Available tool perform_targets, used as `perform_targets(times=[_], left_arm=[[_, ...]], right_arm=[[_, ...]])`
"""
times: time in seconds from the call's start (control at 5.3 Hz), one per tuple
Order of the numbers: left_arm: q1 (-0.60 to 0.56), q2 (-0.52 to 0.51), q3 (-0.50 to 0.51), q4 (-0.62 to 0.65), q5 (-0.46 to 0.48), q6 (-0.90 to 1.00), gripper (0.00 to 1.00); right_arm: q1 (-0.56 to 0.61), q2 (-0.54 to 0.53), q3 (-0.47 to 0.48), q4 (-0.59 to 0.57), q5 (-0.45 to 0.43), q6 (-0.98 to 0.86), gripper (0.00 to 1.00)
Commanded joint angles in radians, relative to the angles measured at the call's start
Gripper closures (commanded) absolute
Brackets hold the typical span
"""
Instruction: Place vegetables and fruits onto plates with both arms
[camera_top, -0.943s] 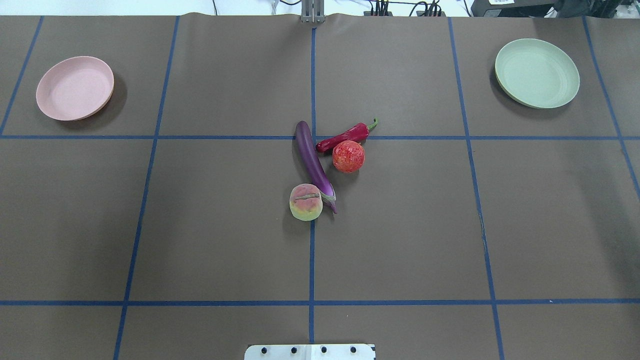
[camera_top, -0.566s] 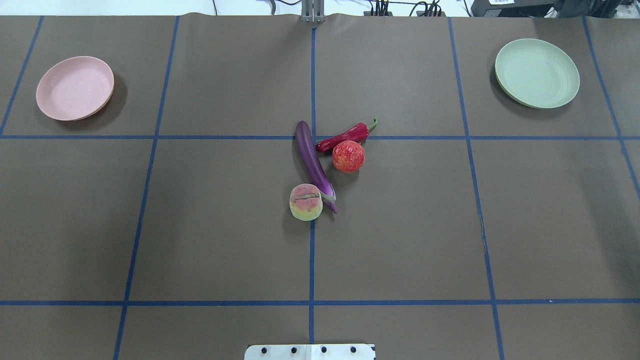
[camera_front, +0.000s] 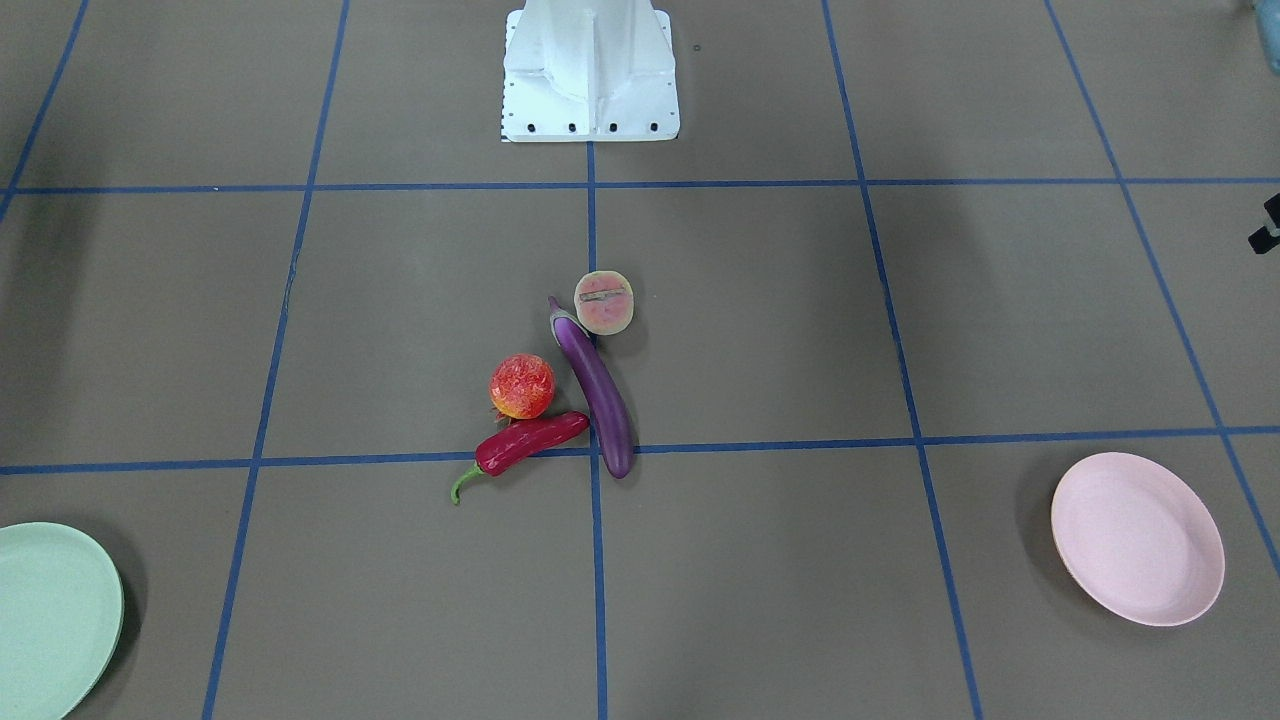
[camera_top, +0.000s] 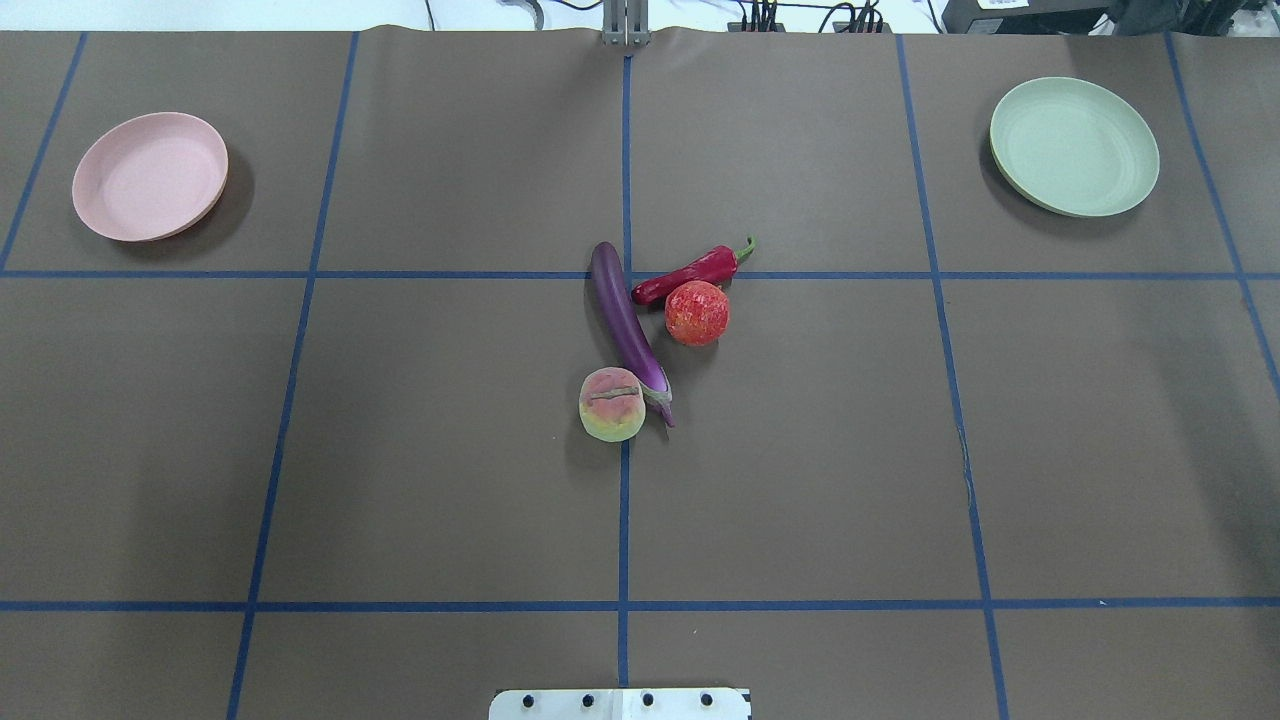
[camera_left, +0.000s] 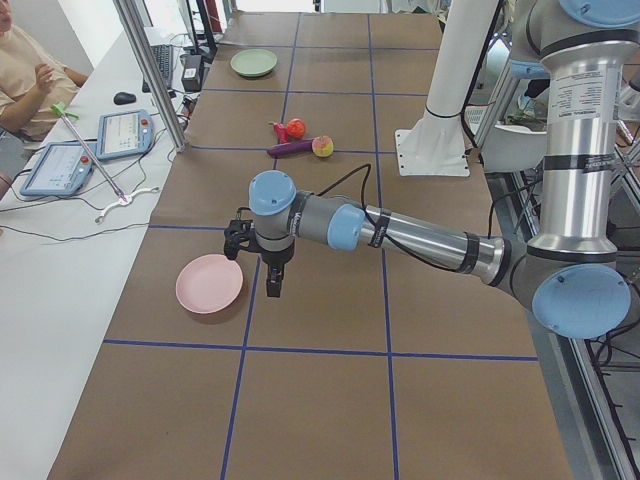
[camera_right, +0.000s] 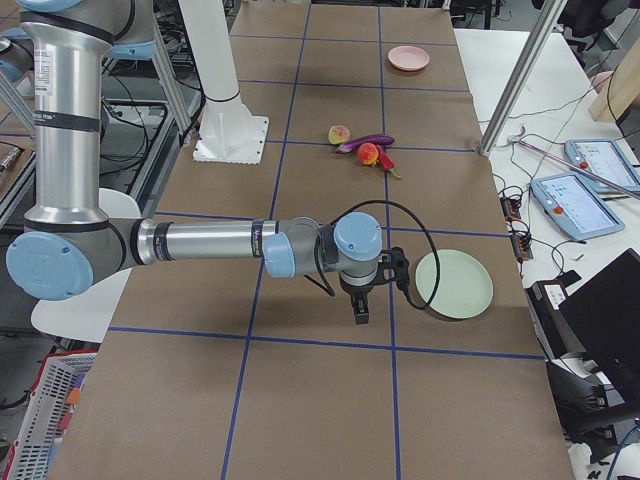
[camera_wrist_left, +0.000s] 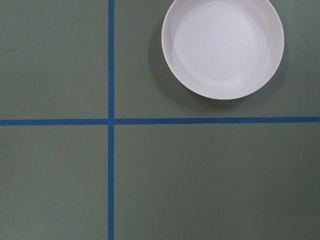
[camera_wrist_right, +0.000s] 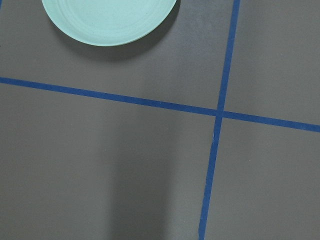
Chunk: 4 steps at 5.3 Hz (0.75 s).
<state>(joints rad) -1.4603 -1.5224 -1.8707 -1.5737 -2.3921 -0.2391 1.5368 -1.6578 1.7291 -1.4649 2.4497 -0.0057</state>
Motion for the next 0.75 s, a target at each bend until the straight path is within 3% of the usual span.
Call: perform_targets(times=[0.0, 0.38, 0.57], left_arm=[[0.003, 0.013, -0.012, -0.005, -0.002, -0.008, 0.0], [0.012, 0.008, -0.005, -0.015, -0.013, -0.009, 0.0], [0.015, 0.004, -0.011, -0.016, -0.103, -0.034, 0.0]], right_arm=[[-0.003, 0.003, 0.032, -0.002, 0.009, 0.003, 0.0], [-0.024, 0.033, 0.021, -0.003, 0.021, 0.024, 0.0], [-0.076, 0.038, 0.032, 0.001, 0.056, 0.029, 0.0]])
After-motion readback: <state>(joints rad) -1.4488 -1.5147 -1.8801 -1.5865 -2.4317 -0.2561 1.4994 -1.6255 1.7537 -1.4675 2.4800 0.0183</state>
